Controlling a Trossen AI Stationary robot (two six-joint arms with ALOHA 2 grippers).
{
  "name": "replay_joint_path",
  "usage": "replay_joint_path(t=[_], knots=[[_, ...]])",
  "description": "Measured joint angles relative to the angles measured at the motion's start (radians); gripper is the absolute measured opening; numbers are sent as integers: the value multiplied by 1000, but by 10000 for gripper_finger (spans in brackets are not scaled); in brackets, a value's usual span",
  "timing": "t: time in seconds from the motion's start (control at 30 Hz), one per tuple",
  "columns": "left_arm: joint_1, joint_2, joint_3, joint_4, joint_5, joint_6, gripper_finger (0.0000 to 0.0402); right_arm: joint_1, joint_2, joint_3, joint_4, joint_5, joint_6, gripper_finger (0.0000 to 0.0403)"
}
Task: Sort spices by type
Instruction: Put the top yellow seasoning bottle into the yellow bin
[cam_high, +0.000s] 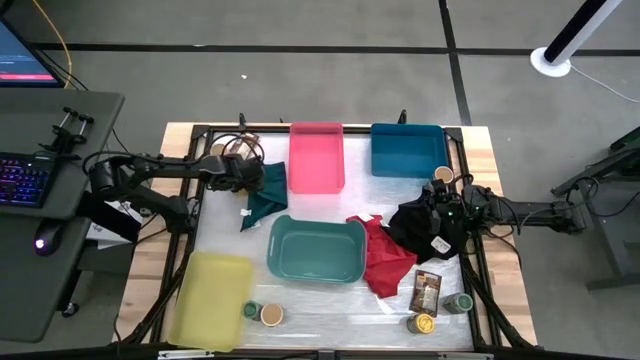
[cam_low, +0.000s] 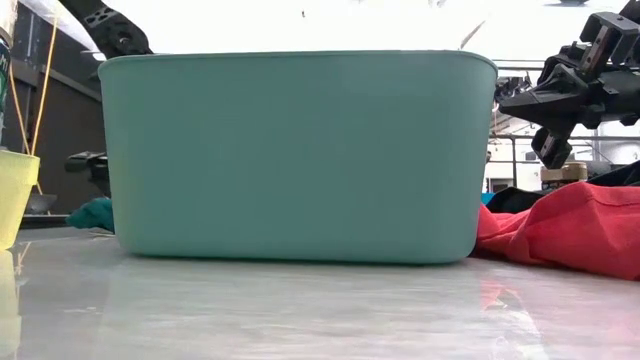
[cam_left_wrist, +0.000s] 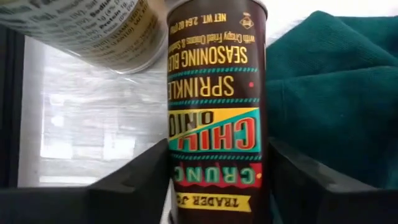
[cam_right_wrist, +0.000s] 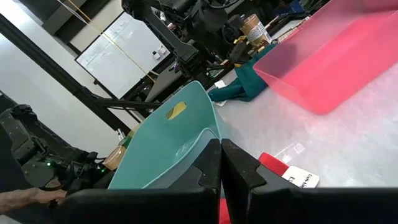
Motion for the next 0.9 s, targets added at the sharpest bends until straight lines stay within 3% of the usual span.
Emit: replay_joint_path(t=[0.1, 0.37, 0.63, 0.9], knots=[[0, -12, 0, -2, 25, 33, 163, 0, 0, 0, 0, 0, 0, 1], [-4, -171, 35, -97, 117, 139, 162, 0, 0, 0, 0, 0, 0, 1], [-14, -355, 228, -200, 163, 331, 162, 0, 0, 0, 0, 0, 0, 1], [-87, -342, 441, -193, 252, 483, 162, 0, 0, 0, 0, 0, 0, 1]])
